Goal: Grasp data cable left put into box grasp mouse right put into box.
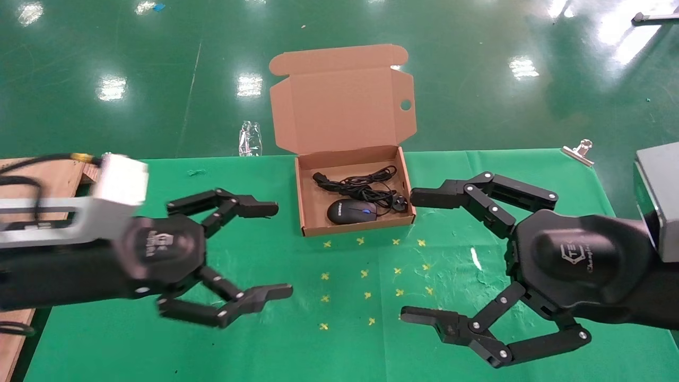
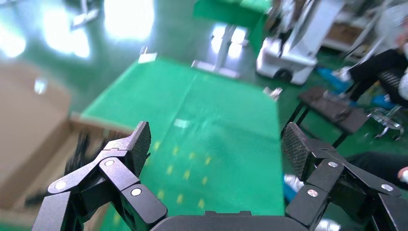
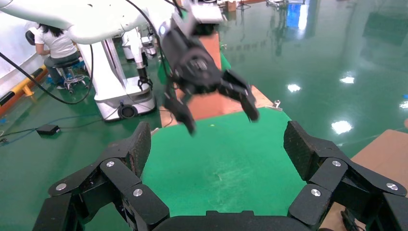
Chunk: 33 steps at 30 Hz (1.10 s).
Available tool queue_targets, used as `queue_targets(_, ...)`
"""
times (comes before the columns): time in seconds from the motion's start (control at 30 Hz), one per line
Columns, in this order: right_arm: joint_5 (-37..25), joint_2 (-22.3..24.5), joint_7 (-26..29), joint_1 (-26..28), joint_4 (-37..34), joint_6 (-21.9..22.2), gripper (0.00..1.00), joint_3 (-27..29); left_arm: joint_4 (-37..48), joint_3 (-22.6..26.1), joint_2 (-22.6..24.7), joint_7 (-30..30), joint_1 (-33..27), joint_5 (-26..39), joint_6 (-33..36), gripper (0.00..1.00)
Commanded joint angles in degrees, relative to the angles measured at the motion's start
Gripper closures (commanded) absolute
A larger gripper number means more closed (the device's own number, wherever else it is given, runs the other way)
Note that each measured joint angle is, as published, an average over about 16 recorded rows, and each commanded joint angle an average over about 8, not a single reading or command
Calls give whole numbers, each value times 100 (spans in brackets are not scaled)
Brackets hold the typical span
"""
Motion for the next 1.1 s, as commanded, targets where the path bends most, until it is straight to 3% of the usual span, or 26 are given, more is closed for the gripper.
queue_targets(0.03, 1, 0, 0, 0, 0, 0, 0, -1, -13, -166, -88, 236, 87, -405, 188, 0)
queue_targets(0.37, 12, 7, -2, -8, 3, -2, 0, 6, -44, -572, -300, 724, 298, -1408, 640, 0)
queue_targets(1.1, 4, 2, -1, -1, -2, 3, 0, -2, -35, -447, -237, 615, 235, -1093, 503, 0)
